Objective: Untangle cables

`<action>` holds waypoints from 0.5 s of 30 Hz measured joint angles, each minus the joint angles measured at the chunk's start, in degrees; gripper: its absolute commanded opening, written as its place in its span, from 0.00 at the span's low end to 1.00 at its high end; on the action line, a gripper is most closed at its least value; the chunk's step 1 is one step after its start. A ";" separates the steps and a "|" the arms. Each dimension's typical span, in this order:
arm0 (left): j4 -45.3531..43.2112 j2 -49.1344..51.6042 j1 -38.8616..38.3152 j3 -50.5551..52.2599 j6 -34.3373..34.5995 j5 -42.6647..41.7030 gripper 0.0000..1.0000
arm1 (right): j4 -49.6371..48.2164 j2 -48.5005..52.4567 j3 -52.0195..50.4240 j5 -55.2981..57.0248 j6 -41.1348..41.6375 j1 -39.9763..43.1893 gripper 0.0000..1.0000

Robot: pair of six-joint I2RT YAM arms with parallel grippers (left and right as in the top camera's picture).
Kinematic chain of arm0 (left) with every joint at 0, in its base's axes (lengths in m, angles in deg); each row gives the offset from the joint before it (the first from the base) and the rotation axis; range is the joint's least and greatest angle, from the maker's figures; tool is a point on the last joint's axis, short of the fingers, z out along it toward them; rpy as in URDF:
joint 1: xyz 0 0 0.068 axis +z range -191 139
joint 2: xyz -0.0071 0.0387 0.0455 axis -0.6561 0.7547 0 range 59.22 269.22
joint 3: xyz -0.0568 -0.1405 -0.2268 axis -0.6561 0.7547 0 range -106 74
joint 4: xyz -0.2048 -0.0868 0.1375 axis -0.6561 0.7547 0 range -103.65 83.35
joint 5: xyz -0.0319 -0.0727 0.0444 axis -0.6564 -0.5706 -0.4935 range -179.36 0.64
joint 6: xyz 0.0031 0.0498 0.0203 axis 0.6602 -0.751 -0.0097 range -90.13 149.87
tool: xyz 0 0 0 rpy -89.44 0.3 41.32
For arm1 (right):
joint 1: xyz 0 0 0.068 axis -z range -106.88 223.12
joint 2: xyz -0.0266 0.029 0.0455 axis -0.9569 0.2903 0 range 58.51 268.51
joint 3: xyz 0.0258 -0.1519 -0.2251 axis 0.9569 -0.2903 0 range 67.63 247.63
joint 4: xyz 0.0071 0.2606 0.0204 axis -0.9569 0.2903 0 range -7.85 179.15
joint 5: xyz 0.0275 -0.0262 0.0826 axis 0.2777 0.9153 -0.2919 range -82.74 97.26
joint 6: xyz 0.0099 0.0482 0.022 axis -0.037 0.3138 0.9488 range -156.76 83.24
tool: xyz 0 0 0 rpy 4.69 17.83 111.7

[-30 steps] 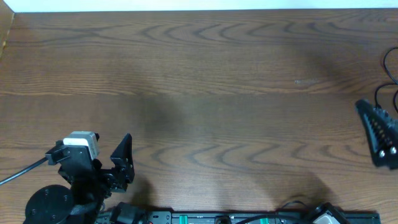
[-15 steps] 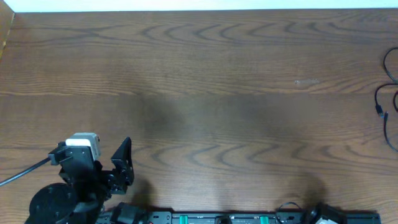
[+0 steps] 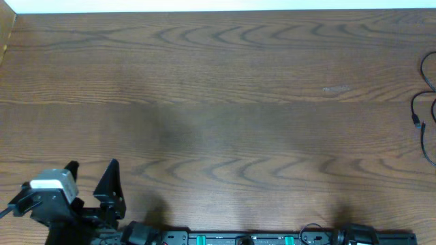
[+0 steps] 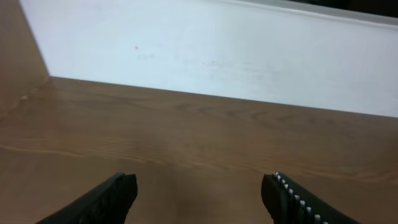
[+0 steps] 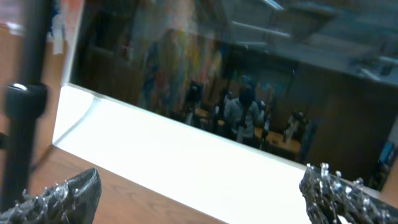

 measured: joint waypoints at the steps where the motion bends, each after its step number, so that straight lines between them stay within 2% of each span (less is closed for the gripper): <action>1: 0.61 0.00 0.00 -0.39 -0.02 0.59 0.70 | 0.48 -0.02 -0.07 1.84 -0.22 -1.75 0.99; 7: 3.15 -0.04 0.00 -1.75 -0.07 4.26 0.70 | 3.96 -3.98 -4.33 16.22 0.24 -9.53 0.99; 15: 3.89 -2.05 0.00 -6.16 -0.04 5.57 0.71 | 4.57 -11.43 -21.05 24.24 0.83 -10.16 0.98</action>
